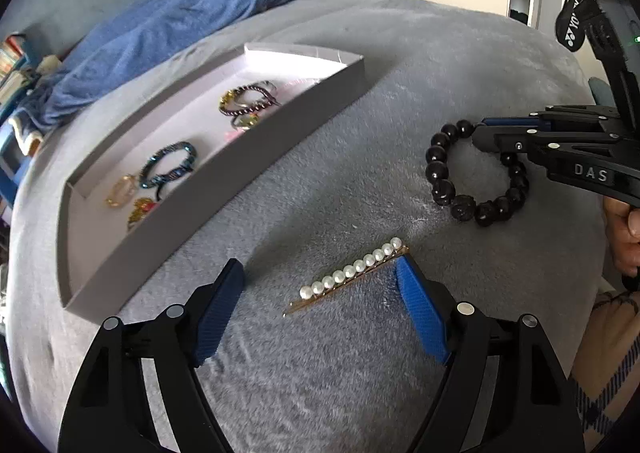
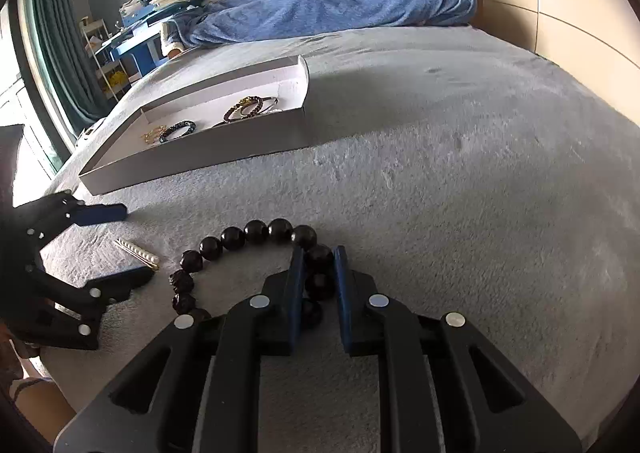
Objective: Organize jewelry
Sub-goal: 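Move both tools back to the remaining pearl clip and large black bead bracelet, then grasp the pearl hair clip with the left gripper while the right grasps the black bead bracelet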
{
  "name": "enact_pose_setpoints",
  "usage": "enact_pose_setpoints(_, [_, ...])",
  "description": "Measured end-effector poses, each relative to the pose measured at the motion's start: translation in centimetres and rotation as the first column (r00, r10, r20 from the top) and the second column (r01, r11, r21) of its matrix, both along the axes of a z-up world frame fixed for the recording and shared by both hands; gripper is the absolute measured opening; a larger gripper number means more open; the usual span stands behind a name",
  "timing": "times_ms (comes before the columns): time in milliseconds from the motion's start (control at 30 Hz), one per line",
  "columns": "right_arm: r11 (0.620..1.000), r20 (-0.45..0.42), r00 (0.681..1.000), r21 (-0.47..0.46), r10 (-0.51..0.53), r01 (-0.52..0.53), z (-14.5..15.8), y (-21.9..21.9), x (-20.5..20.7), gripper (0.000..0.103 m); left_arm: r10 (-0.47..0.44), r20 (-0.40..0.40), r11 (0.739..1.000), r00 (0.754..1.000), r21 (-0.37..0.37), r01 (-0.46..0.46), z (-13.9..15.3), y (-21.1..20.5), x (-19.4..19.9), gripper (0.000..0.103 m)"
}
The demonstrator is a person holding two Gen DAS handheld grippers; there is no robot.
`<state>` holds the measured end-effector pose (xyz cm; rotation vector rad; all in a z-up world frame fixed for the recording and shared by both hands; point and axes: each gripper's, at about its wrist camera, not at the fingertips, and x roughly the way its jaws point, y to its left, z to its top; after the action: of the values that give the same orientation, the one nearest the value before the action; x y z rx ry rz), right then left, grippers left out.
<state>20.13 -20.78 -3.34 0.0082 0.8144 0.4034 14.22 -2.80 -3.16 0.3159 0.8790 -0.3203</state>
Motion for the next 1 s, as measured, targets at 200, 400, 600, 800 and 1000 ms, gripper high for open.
enact_pose_setpoints(200, [1.000, -0.003, 1.000, -0.004, 0.004, -0.004, -0.3, 0.4, 0.0, 0.017, -0.006, -0.016, 0.998, 1.000, -0.066, 0.005, 0.1, 0.3, -0.4, 0.045])
enact_pose_setpoints(400, [1.000, -0.003, 1.000, -0.008, 0.011, -0.011, -0.5, 0.6, 0.1, 0.021, 0.053, -0.016, 0.989, 0.998, -0.138, -0.055, 0.3, 0.7, -0.6, 0.023])
enact_pose_setpoints(600, [1.000, -0.003, 1.000, -0.011, 0.016, -0.016, -0.6, 0.9, 0.1, 0.024, 0.076, -0.033, 0.986, 0.997, -0.148, -0.080, 0.2, 0.7, -0.4, 0.026])
enact_pose_setpoints(800, [1.000, -0.003, 1.000, -0.025, 0.019, -0.019, -0.7, 1.2, 0.2, 0.024, 0.080, -0.040, 0.986, 0.996, -0.141, -0.085, 0.1, 0.4, 0.1, 0.029])
enact_pose_setpoints(1000, [1.000, -0.004, 1.000, -0.003, 0.026, -0.026, -0.6, 1.0, 0.3, 0.019, 0.079, -0.039, 0.982, 0.996, -0.167, -0.085, 0.3, 0.7, 0.0, 0.018])
